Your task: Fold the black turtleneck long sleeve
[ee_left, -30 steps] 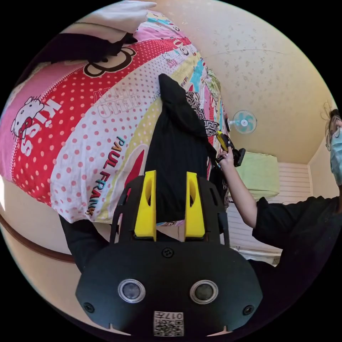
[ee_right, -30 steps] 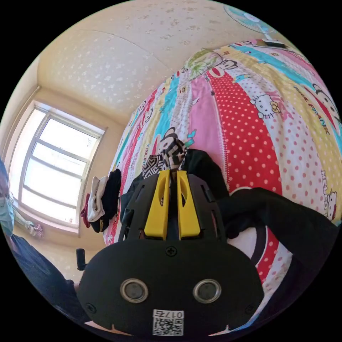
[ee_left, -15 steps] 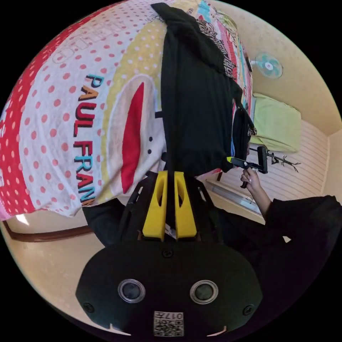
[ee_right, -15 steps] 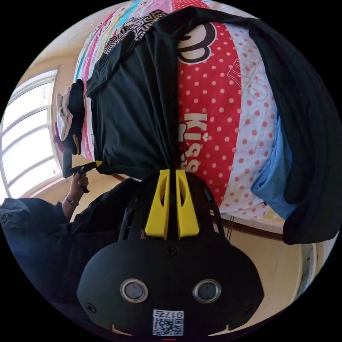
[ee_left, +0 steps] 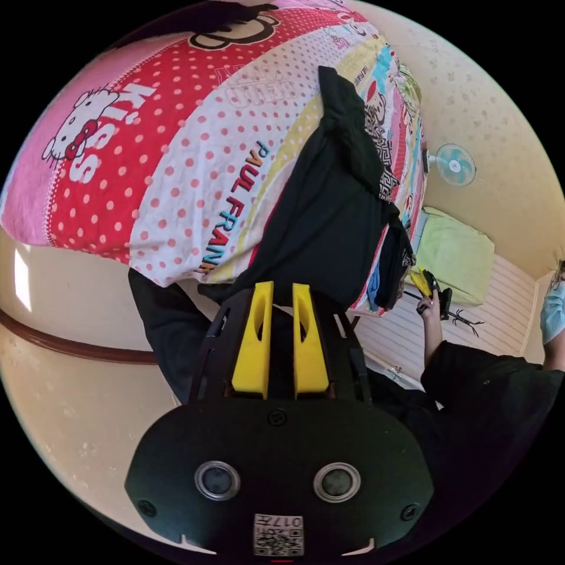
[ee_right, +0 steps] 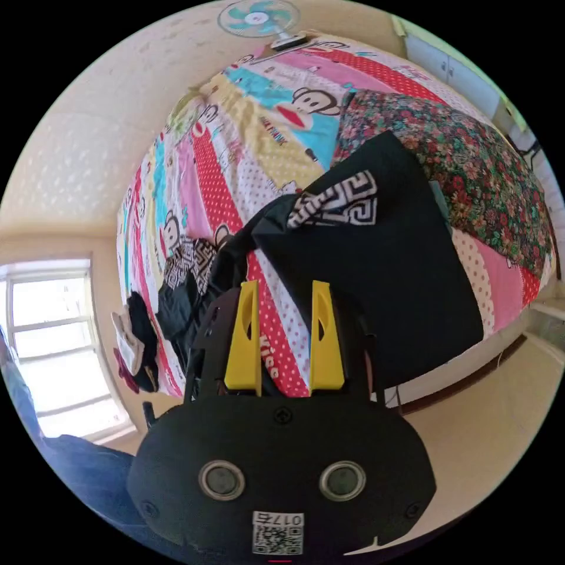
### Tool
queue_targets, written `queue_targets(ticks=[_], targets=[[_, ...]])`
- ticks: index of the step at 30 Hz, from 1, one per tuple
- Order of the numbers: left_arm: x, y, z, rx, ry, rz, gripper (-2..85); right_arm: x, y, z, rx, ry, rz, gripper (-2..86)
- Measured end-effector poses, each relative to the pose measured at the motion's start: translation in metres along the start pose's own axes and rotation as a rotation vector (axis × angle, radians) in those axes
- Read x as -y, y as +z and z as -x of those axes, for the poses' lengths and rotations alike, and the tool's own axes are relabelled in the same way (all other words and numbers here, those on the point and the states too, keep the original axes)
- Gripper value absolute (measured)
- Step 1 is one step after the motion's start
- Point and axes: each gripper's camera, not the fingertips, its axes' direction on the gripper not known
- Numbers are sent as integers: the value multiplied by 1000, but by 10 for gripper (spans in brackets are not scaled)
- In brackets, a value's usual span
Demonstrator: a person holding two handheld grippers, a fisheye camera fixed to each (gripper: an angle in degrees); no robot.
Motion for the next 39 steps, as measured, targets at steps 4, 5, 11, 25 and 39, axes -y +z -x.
queue_targets(ticks=[4, 5, 11, 25, 39], targets=[[24, 14, -31, -2, 88, 21, 64, 36, -7, -34, 138, 214, 24, 151], [29, 17, -37, -23, 105, 15, 64, 41, -8, -38, 188, 244, 45, 93], [38, 21, -39, -105, 99, -12, 61, 22, -100, -4, 671, -91, -125, 20], [56, 6, -6, -184, 21, 12, 54, -45, -166, -132, 557, 316, -396, 9], [86, -27, -10, -231, 26, -32, 48, 4, -165, -73, 296, 215, -371, 33]])
